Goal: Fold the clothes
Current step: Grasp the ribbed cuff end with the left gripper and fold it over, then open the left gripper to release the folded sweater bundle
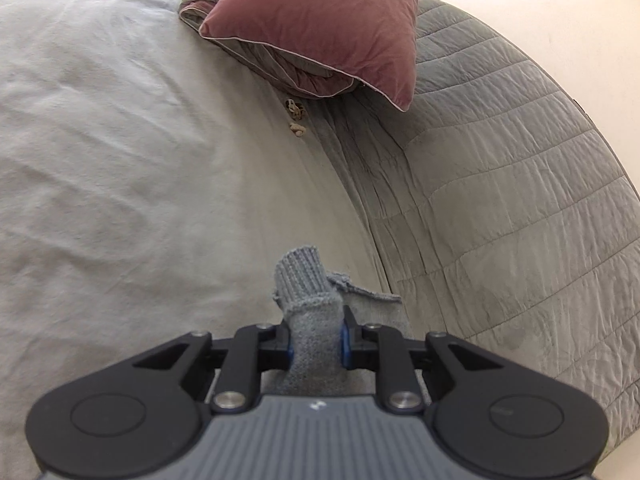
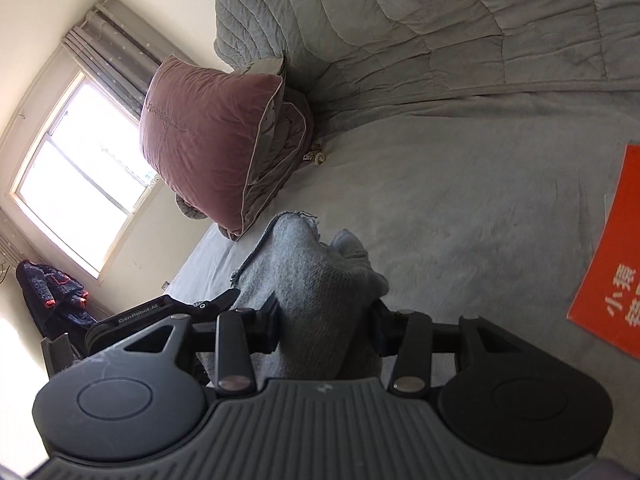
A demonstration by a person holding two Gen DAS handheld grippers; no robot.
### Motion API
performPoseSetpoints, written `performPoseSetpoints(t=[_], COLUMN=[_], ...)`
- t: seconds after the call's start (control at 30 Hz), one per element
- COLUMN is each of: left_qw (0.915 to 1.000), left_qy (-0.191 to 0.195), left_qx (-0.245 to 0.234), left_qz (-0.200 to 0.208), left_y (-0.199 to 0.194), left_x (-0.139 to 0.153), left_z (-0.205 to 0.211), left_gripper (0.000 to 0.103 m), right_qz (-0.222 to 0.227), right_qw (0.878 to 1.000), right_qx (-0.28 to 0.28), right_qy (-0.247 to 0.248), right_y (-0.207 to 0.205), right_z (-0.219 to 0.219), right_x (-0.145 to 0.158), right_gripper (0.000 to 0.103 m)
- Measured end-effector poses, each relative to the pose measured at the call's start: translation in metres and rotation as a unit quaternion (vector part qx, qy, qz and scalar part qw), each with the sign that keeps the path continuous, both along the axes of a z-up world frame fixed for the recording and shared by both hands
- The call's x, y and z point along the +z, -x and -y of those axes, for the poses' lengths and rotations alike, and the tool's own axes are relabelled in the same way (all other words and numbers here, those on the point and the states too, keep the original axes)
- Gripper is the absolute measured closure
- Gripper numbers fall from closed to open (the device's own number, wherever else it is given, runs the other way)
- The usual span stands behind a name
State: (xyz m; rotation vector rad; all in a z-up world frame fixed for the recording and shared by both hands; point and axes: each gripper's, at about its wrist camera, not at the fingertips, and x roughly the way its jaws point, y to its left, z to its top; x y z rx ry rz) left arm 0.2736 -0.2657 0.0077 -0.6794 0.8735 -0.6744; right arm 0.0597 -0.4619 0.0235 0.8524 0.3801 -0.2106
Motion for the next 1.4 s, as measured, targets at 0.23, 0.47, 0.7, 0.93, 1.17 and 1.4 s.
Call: performPoseSetpoints(t=[0.23,0.47,0.7,0.93,1.17,1.4], left_qw=[0.9995,0.9958,0.9917,0.9776,0.9734,0.9607], left_qy=[-0.002,-0.001,-0.049,-0.098,-0.1,-0.179], left_qx=[0.03,0.086,0.106,0.138,0.049,-0.045], left_qz=[0.003,0.031,0.053,0.126,0.2,0.207], left_y=[-0.016,-0.016,-0.027,-0.03,-0.035,-0.045], left_x=[-0.019,-0.038,-0.065,-0.048,-0.025,-0.05], left_z=[0.042,0.051,0.062,0.056,0.075,0.119], left_gripper=[0.084,0.084,0.079,0.06,0.075,0.085], right_qz=[-0.027,-0.025,-0.041,-0.043,0.01,-0.046], right_qw=[0.999,0.995,0.99,0.986,0.957,0.94], right_qx=[0.032,0.101,0.125,0.077,0.034,0.068], right_qy=[0.003,0.006,0.055,0.142,0.289,0.331], right_y=[-0.042,-0.092,-0.123,-0.111,-0.092,-0.117], right_z=[0.069,0.119,0.127,0.115,0.086,0.073], right_x=[-0.019,-0.032,-0.053,-0.058,-0.032,-0.055], right_gripper=[0.057,0.057,0.056,0.029,0.051,0.079])
